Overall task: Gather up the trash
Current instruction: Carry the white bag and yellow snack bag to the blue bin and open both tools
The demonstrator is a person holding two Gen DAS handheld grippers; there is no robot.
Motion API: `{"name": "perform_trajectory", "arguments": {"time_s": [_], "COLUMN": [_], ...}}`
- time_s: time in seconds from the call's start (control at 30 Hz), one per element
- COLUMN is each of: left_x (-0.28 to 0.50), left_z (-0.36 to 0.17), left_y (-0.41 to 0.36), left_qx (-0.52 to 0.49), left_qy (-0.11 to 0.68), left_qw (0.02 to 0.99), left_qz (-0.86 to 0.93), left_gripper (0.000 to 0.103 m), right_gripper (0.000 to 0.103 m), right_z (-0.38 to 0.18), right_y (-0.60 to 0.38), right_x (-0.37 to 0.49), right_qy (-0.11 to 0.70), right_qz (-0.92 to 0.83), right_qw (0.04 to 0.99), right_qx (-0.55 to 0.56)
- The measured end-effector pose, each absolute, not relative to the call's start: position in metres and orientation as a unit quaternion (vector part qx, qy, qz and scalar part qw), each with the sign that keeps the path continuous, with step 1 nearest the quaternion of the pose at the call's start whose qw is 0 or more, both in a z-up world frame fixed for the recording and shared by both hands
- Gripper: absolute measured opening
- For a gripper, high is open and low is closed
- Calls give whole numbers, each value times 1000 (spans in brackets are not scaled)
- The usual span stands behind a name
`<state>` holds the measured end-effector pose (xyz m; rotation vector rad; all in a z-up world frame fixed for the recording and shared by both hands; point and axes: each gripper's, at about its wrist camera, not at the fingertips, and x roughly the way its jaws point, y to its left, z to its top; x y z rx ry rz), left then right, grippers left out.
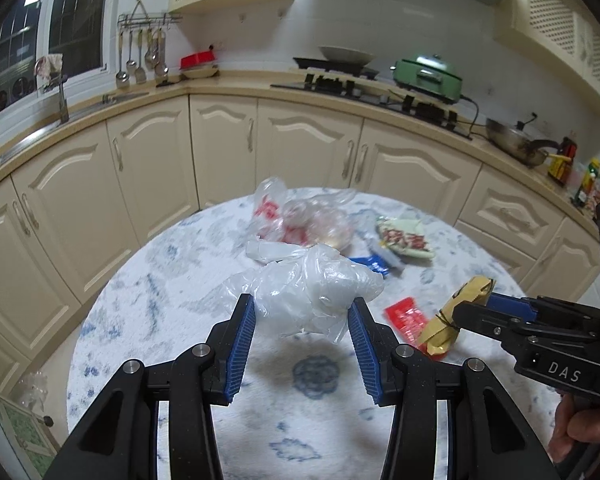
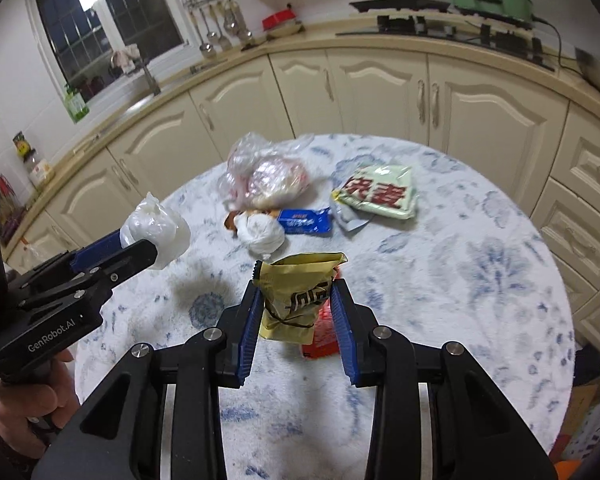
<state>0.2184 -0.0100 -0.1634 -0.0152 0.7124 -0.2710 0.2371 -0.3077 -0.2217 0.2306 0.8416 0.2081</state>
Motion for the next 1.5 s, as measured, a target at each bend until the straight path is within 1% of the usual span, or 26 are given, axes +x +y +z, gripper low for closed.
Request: {"name": "perform_trajectory", "arguments": {"time_s": [0.23, 0.5, 0.7, 0.9, 1.17, 1.37, 1.5], "left_x": [198, 173, 161, 152, 157, 181, 213], "left_z": [-140, -113, -102, -96, -116, -138, -163], "left_y": [-39, -97, -156, -230, -321, -381, -425], "left_qx": [5, 27, 46, 72, 95, 116, 131], "left_qy": [323, 287, 276, 267, 299, 339, 386], "left_qw": [934, 936, 923, 900, 854, 817, 790], "left_qz": [-152, -202, -263, -337, -416, -452, -459], "left_gripper": [43, 43, 43, 43, 43, 43, 43], "right_gripper": [35, 35, 35, 35, 35, 35, 35], "right_z": [-193, -158, -140, -137, -156, -201, -242], "right_y": [-336, -394, -452, -517, -603, -650, -673], "right_x": [214, 175, 137, 92, 37, 22, 22], "right_qy": [371, 327, 301, 284, 291, 320, 345], "right_qz": [88, 51, -6, -74, -174, -211, -219], "right_qw": [916, 933, 941, 938, 915, 889, 869], "right_qx": [125, 142, 157, 185, 217, 249, 279]}}
